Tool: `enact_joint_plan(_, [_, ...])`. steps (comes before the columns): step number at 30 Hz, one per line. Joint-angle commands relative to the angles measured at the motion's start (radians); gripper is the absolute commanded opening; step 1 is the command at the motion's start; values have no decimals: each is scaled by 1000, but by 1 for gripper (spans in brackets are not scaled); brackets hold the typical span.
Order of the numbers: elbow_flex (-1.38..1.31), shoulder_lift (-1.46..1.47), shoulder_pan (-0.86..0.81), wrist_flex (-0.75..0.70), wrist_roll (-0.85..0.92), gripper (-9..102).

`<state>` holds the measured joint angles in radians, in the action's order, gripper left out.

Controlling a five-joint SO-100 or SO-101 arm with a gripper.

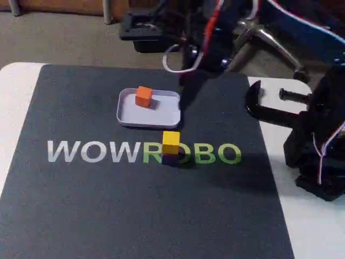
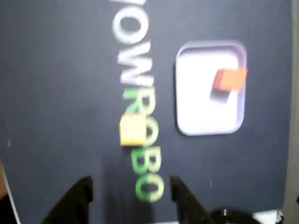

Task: Move blocks one by one until all three blocks are in the tray.

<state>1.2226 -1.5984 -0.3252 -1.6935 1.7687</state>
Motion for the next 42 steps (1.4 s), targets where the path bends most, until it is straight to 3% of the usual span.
enact_joint_plan(1, [87,-89,46,3,3,19])
enact_joint_plan(13, [253,-66,179,89,-57,19])
enact_joint_plan(24, [267,71,72,318,-71,19])
enact_joint_plan(31, [296,77,6,339,-9,19])
enact_joint_plan(38, [534,-60,-31,486,106,18])
enact_joint_plan(42, [595,-120,-43,494,129,18])
